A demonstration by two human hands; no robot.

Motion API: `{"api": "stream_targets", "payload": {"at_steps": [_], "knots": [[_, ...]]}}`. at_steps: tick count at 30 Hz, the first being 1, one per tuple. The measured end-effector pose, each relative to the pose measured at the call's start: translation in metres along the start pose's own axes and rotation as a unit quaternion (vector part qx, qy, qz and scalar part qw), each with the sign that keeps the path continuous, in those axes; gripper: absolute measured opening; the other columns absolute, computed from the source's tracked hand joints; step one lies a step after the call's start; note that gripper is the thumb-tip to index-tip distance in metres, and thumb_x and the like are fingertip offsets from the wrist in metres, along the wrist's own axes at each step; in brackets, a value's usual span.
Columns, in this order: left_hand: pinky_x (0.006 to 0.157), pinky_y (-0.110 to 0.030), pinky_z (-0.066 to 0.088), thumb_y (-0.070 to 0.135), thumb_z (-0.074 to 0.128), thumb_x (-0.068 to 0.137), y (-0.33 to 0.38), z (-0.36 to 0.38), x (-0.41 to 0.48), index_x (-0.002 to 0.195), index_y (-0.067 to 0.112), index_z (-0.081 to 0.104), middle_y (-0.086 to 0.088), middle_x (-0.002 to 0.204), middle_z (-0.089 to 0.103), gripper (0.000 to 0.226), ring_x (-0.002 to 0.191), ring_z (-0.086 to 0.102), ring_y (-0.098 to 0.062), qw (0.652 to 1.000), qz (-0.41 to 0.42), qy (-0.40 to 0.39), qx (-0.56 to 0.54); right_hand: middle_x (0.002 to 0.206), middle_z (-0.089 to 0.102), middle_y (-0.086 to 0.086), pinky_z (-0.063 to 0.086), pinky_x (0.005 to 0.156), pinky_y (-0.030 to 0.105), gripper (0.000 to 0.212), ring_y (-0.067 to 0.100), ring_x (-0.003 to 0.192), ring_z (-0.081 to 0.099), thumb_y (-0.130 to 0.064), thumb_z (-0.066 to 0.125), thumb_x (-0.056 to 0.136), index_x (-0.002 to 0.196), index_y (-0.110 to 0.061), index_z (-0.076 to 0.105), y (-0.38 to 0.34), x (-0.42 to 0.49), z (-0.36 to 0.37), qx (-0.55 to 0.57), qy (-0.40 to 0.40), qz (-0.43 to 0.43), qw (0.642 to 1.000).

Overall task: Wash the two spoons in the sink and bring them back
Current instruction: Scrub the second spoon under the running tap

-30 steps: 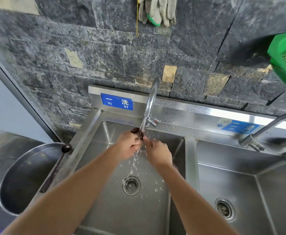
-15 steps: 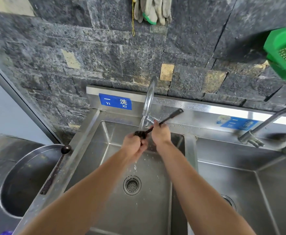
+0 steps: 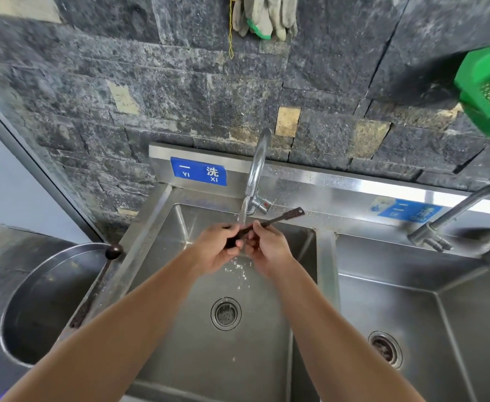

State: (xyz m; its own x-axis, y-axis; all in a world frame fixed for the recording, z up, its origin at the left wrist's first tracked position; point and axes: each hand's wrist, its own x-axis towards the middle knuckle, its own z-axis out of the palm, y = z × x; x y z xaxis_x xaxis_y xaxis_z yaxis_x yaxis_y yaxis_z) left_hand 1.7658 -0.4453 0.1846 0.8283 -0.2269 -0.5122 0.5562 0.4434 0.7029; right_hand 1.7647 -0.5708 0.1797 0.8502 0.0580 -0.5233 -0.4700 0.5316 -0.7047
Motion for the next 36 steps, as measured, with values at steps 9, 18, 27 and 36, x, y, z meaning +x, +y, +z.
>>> {"api": "stream_targets", "payload": {"at_steps": [9,18,27,36], "knots": [[0.038,-0.019,0.034,-0.012,0.029,0.097,0.002,-0.014,-0.032,0.115,0.0,0.046,-0.019,0.082,0.053,0.027,0.054,0.048,-0.014,0.982,0.054,0.103,0.149,0.053,0.046,0.001,0.03,0.033,0.022,0.021,0.011,0.042,0.035,-0.012,0.059,0.096,0.076,-0.006,0.055,0.007,0.022,-0.001,0.116,0.041,0.048,0.991],[0.042,-0.019,0.038,-0.015,0.029,0.094,0.006,-0.025,-0.056,0.114,0.0,0.047,-0.021,0.096,0.049,0.031,0.058,0.047,-0.014,0.966,0.079,0.146,0.199,0.055,0.048,0.001,0.034,0.034,0.018,0.014,0.008,0.039,0.041,-0.012,0.063,0.095,0.083,-0.005,0.057,0.021,0.023,0.016,0.14,0.063,0.1,0.983],[0.044,-0.019,0.039,-0.014,0.028,0.095,-0.004,-0.037,-0.064,0.12,0.0,0.046,-0.024,0.104,0.048,0.033,0.064,0.046,-0.016,0.971,0.048,0.151,0.176,0.086,0.061,0.012,0.053,0.056,0.027,0.016,0.016,0.067,0.057,-0.014,0.057,0.098,0.093,0.002,0.056,0.013,0.029,-0.001,0.238,0.078,0.101,0.963],[0.054,-0.024,0.052,-0.003,0.034,0.099,0.014,-0.085,-0.062,0.106,-0.005,0.055,-0.026,0.106,0.056,0.023,0.068,0.058,-0.022,0.978,0.001,0.202,0.048,0.088,0.072,0.018,0.063,0.066,0.03,0.014,0.023,0.079,0.074,0.001,0.05,0.098,0.094,0.005,0.062,0.014,0.017,-0.006,0.088,-0.093,0.101,0.987]]}}
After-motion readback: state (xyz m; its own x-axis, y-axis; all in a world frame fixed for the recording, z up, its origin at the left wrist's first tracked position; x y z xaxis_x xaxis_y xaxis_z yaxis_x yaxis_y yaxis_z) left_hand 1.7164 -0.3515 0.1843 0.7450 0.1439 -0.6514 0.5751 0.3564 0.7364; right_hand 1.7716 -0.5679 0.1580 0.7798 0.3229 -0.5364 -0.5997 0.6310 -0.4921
